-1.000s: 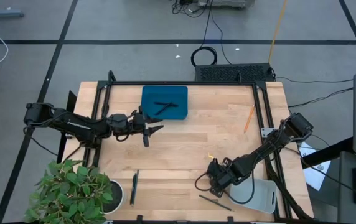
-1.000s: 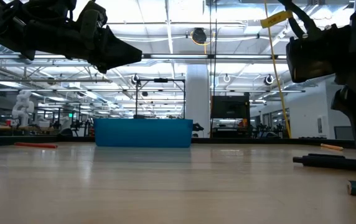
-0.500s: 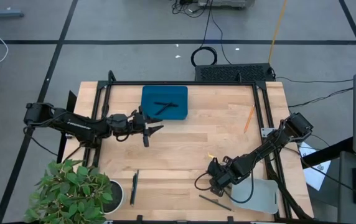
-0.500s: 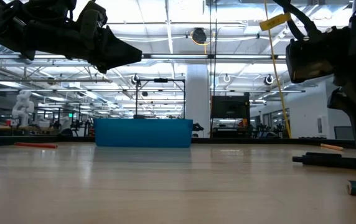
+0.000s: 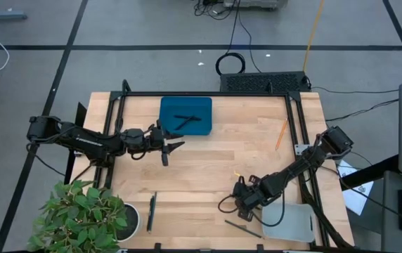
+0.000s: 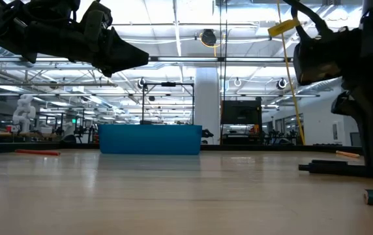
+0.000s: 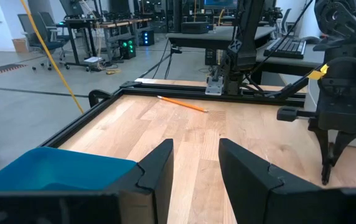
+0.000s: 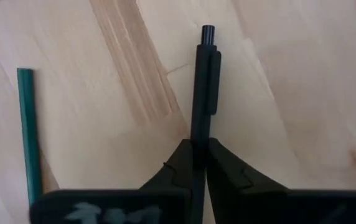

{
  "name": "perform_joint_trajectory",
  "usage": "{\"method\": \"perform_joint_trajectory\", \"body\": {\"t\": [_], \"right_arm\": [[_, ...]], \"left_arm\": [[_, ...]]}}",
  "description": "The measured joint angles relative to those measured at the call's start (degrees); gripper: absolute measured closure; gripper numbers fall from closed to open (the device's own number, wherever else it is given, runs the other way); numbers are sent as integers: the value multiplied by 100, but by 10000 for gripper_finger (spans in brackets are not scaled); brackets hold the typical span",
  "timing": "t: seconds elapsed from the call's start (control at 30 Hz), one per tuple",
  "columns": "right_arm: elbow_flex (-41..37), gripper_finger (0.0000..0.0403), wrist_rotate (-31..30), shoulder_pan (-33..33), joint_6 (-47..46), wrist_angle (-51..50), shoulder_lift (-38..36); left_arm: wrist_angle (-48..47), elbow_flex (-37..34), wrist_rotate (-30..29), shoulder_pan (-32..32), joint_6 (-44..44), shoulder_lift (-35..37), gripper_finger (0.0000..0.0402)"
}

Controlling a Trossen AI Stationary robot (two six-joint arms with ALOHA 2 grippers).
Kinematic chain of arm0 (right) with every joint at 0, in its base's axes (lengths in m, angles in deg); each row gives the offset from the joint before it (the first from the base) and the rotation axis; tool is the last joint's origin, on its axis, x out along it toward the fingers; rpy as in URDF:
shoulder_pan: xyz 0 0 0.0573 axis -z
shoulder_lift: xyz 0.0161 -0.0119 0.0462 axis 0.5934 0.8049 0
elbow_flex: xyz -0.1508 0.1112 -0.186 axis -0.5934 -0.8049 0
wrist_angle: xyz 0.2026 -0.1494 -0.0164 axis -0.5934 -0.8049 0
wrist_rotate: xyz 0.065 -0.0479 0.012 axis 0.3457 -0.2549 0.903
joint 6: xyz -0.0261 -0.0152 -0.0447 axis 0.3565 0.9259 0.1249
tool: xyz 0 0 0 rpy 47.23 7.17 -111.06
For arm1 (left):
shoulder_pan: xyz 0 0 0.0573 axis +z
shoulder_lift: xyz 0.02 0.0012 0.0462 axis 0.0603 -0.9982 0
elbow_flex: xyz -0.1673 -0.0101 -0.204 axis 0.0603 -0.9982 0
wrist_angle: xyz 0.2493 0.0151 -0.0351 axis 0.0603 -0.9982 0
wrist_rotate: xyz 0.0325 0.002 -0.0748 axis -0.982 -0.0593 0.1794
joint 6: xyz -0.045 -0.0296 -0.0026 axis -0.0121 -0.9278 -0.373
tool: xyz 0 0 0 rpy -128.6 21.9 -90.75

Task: Sort pens & pencils
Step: Put the right black pen into the blue bin

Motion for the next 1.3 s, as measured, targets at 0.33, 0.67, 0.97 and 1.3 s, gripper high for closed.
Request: {"method": "perform_joint_trajectory", "body": {"t": [0.33,0.67,0.97,1.3], "right_arm": [[-30,394,-958,346,1031,406,-238],[-359,394,-1229,1177,3042,2307,-315],[-1422,394,-197,2332,4652,6133,-680],[-1847,394,1366,3346,4937,8564,-1133]], "left_arm": [[-4,0,0,0,0,0,270],[-38,0,1,0,1,-1,270],[-68,0,80,0,25,6,270],[-190,0,1259,-20,139,588,270]]}}
